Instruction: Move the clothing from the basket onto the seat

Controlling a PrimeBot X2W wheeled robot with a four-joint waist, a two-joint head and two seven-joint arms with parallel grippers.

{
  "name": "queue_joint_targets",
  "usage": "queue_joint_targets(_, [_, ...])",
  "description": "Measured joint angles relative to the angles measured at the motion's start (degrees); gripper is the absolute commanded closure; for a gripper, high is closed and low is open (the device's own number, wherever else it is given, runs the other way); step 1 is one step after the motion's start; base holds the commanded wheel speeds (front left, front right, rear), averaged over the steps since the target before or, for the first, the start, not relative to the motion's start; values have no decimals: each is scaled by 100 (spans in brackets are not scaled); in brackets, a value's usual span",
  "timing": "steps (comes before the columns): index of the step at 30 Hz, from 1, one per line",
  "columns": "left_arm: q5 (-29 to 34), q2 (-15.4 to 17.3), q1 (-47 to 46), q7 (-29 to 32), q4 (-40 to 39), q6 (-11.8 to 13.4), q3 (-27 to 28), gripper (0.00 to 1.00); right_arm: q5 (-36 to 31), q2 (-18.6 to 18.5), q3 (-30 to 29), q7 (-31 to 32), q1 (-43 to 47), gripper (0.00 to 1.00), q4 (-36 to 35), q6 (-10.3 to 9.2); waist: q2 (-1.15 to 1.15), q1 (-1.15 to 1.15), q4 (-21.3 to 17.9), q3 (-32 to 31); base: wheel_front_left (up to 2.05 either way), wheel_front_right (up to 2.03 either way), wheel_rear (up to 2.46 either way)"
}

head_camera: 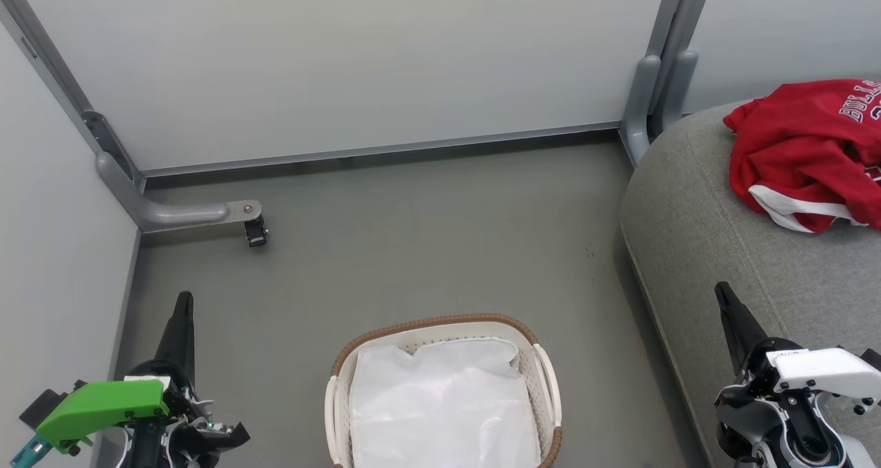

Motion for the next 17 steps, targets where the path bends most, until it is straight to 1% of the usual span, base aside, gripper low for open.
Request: queue_joint_targets(17, [0, 0, 0, 0, 0, 0, 0, 100, 0, 1, -1, 0, -1, 100, 0, 0, 0, 0, 0, 0, 0, 0, 0])
